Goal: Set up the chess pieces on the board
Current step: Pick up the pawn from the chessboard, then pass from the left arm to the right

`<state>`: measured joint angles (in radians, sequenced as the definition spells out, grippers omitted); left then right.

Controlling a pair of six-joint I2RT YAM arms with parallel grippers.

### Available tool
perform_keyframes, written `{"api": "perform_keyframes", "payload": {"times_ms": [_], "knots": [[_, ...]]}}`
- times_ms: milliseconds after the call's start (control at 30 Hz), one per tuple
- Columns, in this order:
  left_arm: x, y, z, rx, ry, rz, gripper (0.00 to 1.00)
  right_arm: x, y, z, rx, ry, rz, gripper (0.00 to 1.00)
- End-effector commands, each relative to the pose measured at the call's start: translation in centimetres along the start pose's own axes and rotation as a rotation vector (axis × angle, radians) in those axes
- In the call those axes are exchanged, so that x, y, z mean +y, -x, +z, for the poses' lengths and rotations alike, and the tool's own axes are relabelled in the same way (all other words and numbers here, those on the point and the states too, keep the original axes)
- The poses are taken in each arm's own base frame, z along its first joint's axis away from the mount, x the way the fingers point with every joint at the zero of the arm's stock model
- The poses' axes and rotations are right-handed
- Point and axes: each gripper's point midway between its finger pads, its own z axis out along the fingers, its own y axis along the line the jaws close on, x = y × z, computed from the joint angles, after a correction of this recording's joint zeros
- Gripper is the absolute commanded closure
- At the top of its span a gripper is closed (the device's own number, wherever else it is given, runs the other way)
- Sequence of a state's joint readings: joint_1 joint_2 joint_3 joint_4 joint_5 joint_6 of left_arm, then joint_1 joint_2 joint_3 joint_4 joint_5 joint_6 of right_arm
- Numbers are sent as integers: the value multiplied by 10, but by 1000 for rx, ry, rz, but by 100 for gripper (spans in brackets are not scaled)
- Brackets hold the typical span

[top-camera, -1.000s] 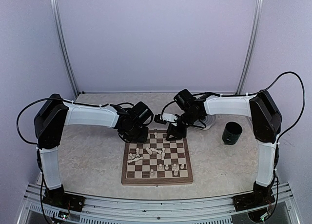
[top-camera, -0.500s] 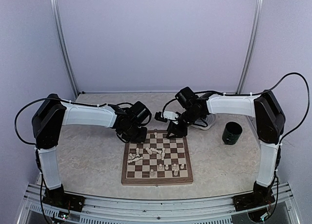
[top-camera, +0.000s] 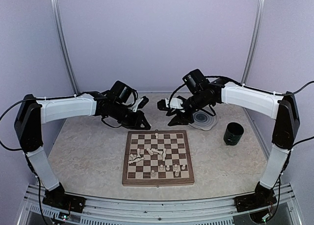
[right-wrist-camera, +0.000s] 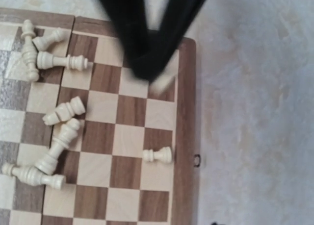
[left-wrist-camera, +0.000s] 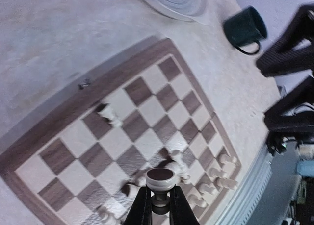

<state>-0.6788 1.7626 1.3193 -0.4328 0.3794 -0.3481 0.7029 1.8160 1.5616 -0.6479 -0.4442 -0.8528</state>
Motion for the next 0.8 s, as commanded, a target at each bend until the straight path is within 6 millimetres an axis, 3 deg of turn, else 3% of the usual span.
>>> {"api": "perform_keyframes", "payload": {"times_ms": [0,300,500,767], "knots": [[-65,-5,-11,66,-292,107,95,10,25,-11,-3,22,-148,53],[-100,-27,-8,158,-464,118,97,46,41,14,40,88,-279,51],[-105,-29,-9,164,-502,112,97,63,41,18,66,122,-325,52],[-105,-33,-8,176,-512,109,99,67,24,20,139,98,-343,56]]}}
